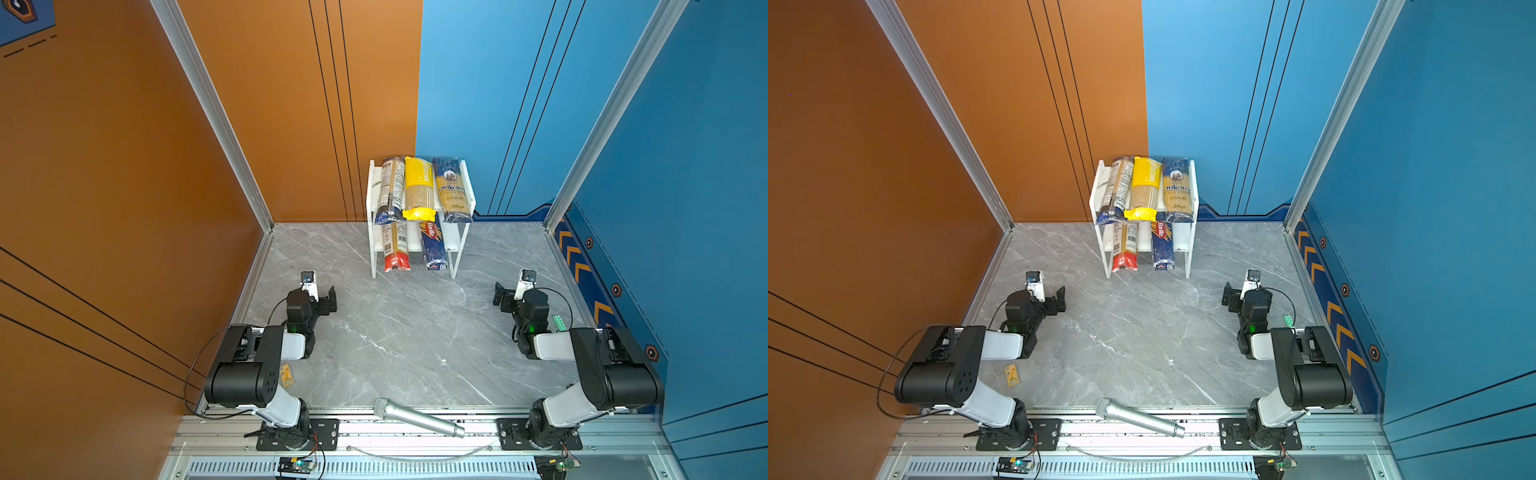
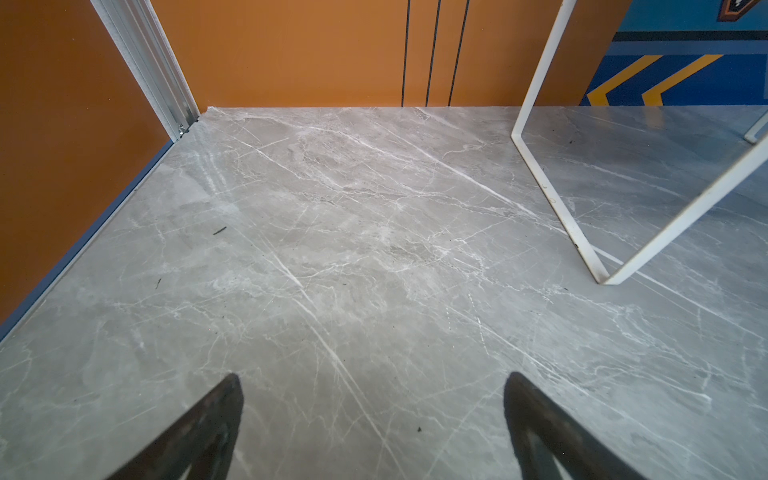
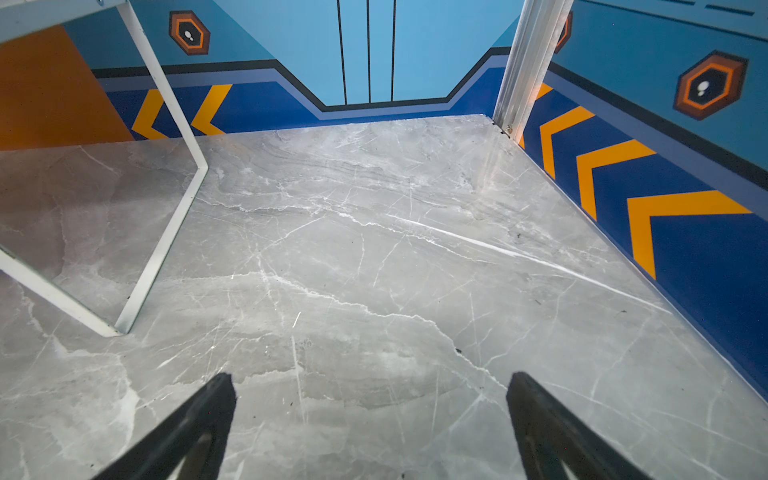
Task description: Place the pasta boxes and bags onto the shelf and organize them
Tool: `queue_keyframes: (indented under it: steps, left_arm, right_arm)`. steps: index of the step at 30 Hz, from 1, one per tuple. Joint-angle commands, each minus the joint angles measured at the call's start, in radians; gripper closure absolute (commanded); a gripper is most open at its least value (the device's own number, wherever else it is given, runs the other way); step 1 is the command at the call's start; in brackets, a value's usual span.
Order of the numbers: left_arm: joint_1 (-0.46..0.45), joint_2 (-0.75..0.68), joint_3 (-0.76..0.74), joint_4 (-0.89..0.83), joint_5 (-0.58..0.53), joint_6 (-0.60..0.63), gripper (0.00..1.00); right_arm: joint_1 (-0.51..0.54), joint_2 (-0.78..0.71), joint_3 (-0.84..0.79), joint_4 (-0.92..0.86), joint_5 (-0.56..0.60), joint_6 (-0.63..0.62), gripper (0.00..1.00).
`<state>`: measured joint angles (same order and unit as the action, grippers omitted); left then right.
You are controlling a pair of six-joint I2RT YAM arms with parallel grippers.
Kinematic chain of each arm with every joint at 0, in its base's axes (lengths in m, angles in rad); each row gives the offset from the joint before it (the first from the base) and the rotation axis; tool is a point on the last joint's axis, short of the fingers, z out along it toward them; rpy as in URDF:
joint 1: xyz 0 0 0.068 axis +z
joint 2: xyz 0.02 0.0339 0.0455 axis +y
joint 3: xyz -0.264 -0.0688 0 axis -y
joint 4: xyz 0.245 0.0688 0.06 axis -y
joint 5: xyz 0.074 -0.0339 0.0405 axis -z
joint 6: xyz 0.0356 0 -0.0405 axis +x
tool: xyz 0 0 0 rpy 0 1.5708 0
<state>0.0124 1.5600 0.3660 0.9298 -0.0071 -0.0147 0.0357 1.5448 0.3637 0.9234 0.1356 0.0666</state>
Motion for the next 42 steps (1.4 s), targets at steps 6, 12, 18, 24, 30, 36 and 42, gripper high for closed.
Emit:
queue_keyframes:
  steps: [6,12,18,24,30,36,42]
  left_arm:
    - [-0.003,0.003,0.011,-0.005,-0.007,0.019,0.02]
    - [-0.003,0.003,0.012,-0.005,-0.007,0.019,0.02]
    - [-0.004,0.003,0.013,-0.005,-0.006,0.019,0.02]
    - [-0.004,0.003,0.013,-0.005,-0.006,0.019,0.02]
    - [-0.004,0.002,0.013,-0.005,-0.006,0.018,0.02]
    - [-0.003,0.003,0.013,-0.005,-0.007,0.018,0.02]
    - [-0.003,0.003,0.012,-0.005,-0.007,0.018,0.02]
  right_arm:
    - [0.0,0.002,0.011,-0.015,0.005,-0.01,0.0]
    - [0.0,0.003,0.009,-0.015,0.008,-0.01,0.0]
    - [0.001,0.003,0.011,-0.015,0.005,-0.009,0.0]
    - [0.0,0.003,0.011,-0.015,0.005,-0.009,0.0]
    - [0.0,0.004,0.011,-0.014,0.004,-0.009,0.0]
    - [-0.007,0.003,0.01,-0.017,-0.008,-0.006,0.0]
    - [-0.008,0.003,0.01,-0.017,-0.009,-0.005,0.0]
